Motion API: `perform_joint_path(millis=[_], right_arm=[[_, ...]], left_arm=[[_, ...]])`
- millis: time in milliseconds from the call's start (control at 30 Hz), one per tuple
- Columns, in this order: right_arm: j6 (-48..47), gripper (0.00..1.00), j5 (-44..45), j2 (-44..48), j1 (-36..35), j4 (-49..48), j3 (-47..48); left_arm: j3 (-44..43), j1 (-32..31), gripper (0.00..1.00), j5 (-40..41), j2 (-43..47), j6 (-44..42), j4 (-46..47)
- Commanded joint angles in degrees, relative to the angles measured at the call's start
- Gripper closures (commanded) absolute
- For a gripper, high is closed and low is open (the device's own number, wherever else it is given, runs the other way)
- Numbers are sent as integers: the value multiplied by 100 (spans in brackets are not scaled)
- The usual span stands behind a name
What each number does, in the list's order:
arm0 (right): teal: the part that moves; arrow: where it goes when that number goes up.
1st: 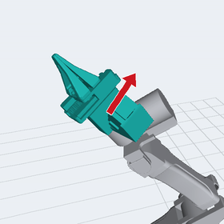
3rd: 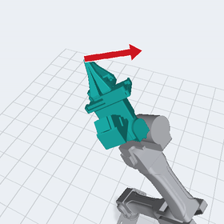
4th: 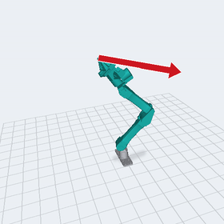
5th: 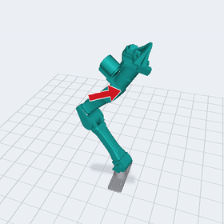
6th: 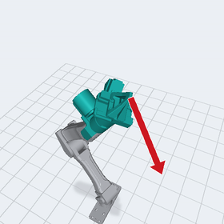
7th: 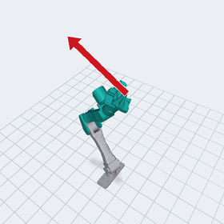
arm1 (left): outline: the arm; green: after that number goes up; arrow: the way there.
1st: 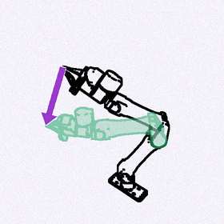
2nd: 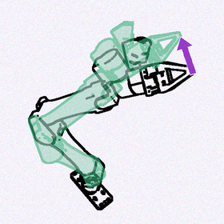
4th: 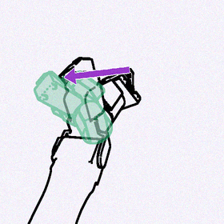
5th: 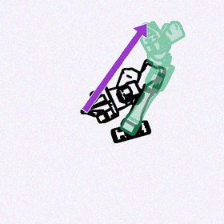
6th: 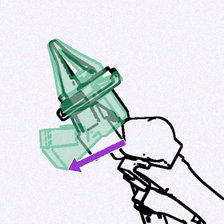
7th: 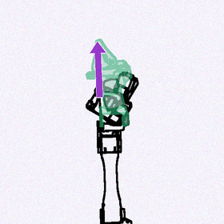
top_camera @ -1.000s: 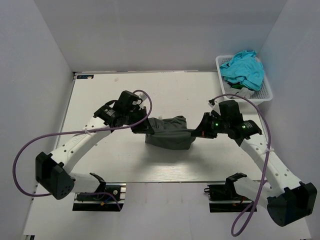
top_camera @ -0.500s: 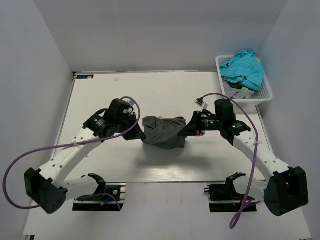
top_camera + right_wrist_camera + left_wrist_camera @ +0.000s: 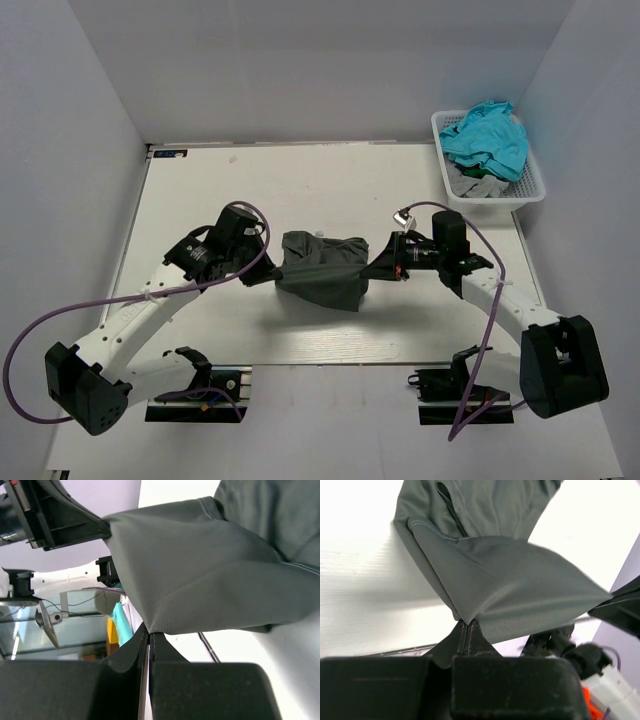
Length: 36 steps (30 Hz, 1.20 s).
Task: Fold and stack the t-shirts
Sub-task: Fold the long partially folded tshirt into a neat square
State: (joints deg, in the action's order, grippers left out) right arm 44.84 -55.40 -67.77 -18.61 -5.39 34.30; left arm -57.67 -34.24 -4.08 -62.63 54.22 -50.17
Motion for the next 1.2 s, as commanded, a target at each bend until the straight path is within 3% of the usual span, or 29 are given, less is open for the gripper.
perform_joint_path(millis=[0,533,1167], right_arm=[[148,100,-235,-148,156,-683,23],[-247,100,-261,-1159,639,-340,770],[-370,100,-7,-3172,982,-542,2351]], left_arm=[[-113,14,100,600,84,362,-98],[-1333,242,100,1550,-1303,362,122],[-3126,1191,100,936,-3825,-315,799]])
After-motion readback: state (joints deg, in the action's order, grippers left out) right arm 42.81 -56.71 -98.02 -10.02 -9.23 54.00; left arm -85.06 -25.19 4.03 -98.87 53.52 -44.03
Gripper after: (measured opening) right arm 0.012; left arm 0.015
